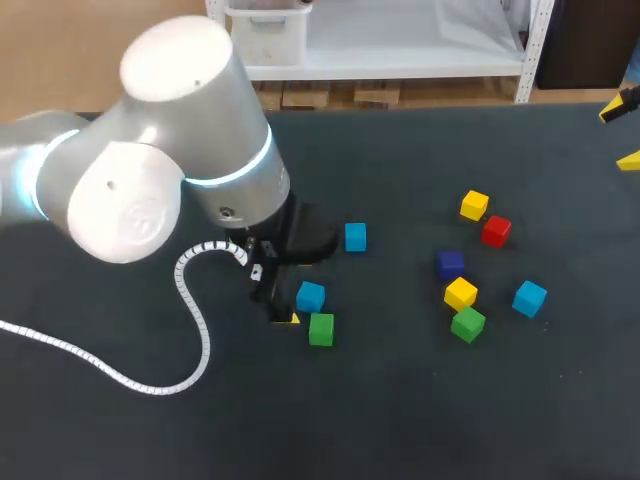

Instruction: Place the blue cubes, place green cubes on the blue cubes, place the yellow cubes on the green cubes, then place the red cubes on the yellow cubes, and place purple cube on the red cubes.

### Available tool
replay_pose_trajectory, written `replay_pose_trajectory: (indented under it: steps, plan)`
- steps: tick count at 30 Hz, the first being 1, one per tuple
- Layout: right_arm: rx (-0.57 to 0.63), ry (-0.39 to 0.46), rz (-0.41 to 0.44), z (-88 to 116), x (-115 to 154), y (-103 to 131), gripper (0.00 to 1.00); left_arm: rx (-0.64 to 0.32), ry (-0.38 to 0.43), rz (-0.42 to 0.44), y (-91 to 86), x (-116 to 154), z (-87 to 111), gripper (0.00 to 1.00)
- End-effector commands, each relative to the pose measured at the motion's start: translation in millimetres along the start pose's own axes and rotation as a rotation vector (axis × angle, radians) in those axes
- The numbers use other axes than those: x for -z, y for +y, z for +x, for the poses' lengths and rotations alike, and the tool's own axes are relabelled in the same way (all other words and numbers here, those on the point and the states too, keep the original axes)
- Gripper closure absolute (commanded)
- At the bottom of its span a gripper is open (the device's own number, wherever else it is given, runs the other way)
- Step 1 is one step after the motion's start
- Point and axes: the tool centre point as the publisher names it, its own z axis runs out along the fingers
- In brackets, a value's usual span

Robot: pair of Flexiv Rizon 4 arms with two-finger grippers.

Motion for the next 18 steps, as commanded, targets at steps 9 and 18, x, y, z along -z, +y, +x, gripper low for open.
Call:
replay_pose_trajectory:
  steps: [9, 18]
  plan:
    - [0.001, 0.001, 0.004, 0, 0, 1, 0.00, -0.057, 0.010, 0.021, 17.2, -17, -3.0, 0.16]
    - [0.001, 0.001, 0.004, 0, 0, 1, 0.00, -0.084, 0.025, 0.039, 16.5, -22, -6.4, 0.86]
